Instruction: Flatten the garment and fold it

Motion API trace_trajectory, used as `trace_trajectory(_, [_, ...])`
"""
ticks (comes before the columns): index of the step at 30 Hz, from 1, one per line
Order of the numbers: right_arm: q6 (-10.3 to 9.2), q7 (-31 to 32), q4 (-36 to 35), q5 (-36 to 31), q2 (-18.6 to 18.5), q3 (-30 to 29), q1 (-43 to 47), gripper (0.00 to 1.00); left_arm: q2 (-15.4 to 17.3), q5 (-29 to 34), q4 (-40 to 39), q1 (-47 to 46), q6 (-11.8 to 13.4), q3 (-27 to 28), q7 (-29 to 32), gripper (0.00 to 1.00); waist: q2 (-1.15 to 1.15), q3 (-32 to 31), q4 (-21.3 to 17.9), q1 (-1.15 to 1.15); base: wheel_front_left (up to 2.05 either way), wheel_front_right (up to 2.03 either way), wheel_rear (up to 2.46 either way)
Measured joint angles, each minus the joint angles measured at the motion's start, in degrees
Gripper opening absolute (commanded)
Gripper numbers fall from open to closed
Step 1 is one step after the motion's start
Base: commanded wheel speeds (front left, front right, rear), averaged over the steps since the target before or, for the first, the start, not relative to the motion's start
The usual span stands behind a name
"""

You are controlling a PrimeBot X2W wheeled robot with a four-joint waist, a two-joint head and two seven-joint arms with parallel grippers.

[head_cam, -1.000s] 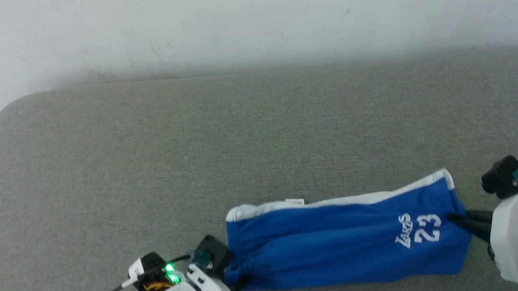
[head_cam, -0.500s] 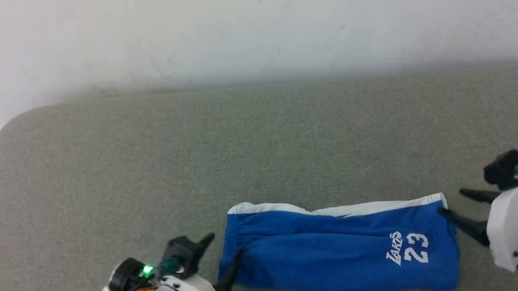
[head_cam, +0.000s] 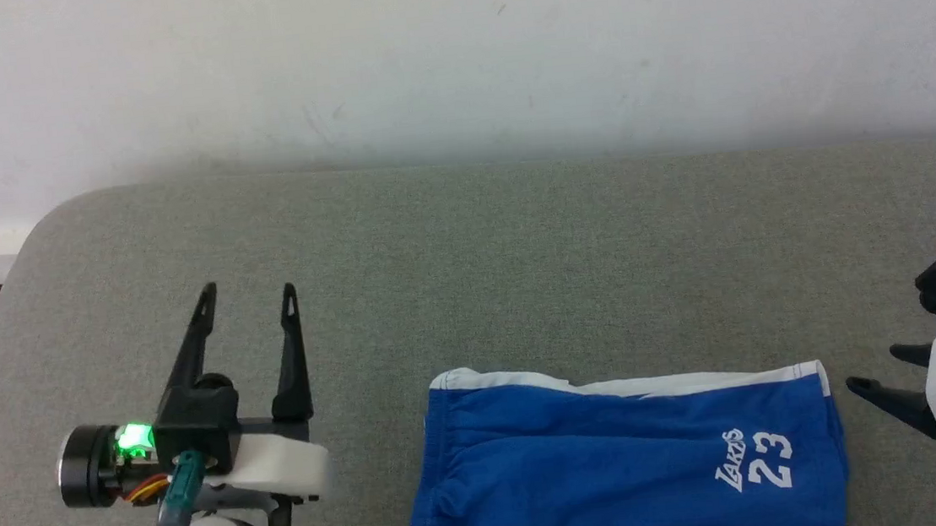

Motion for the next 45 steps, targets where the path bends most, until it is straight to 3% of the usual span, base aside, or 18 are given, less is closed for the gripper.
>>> trace_trajectory(5, [0.00,4.1,2.6,0.3,4.0,-3.8,3.3,1.00,-4.7,6.8,-4.4,4.1,4.2,7.9,0.0,1.00,0.00,1.2,0.9,0.00,0.00,0.00,0.00])
trace_trajectory(9, [0.00,5.1,5.8,0.0,8.2,-5.9,5.6,1.00,-8.9,10.1,-5.0,8.9,4.6,13.5,0.0,1.00,0.00,2.3,1.7,0.00,0.00,0.00,0.00])
trace_trajectory(12, [0.00,5.4,8.6,-1.0,11.1,-6.8,6.7,1.00,-11.9,12.2,-4.7,11.1,2.2,16.5,0.0,1.00,-0.01,3.1,2.4,0.00,0.00,0.00,0.00])
trace_trajectory(19, [0.01,4.8,11.9,-3.4,14.2,-8.0,7.2,1.00,-17.3,18.2,-4.2,13.5,-7.7,20.3,0.0,1.00,-0.01,4.7,3.4,-0.01,0.00,0.00,0.00])
trace_trajectory(21, [0.01,3.9,11.9,-3.5,14.2,-8.0,7.2,0.07,-18.4,19.6,-3.9,14.4,-9.6,21.5,0.0,1.00,-0.01,4.8,3.5,-0.01,0.00,0.00,0.00])
trace_trajectory(22, [0.00,3.6,11.6,-3.6,14.2,-7.7,7.1,0.00,-18.9,20.2,-3.6,14.7,-10.6,22.1,0.0,1.00,-0.01,4.8,3.4,-0.01,0.00,0.00,0.00])
trace_trajectory(26, [-0.01,1.6,11.2,-3.7,14.6,-7.7,7.1,0.00,-20.0,22.3,-3.1,15.5,-14.2,24.5,0.0,1.00,-0.01,4.5,3.0,0.00,0.00,0.00,0.00])
trace_trajectory(31, [0.02,0.3,10.3,-3.2,13.3,-8.4,7.0,0.00,-21.3,24.1,-2.9,16.6,-16.4,27.2,0.0,1.00,-0.01,3.7,2.0,0.00,0.00,0.00,0.00])
trace_trajectory(41, [0.01,4.3,7.7,-2.8,0.4,-12.5,7.0,0.00,-22.5,27.8,-2.3,16.7,-17.3,27.1,0.0,1.00,-0.01,2.7,0.3,0.00,0.00,0.00,0.00])
trace_trajectory(45, [-0.01,6.6,1.6,-1.4,-3.0,-11.5,8.1,0.00,-22.5,27.9,-2.2,16.7,-17.4,27.0,0.0,1.00,-0.01,2.6,0.2,0.00,0.00,0.00,0.00])
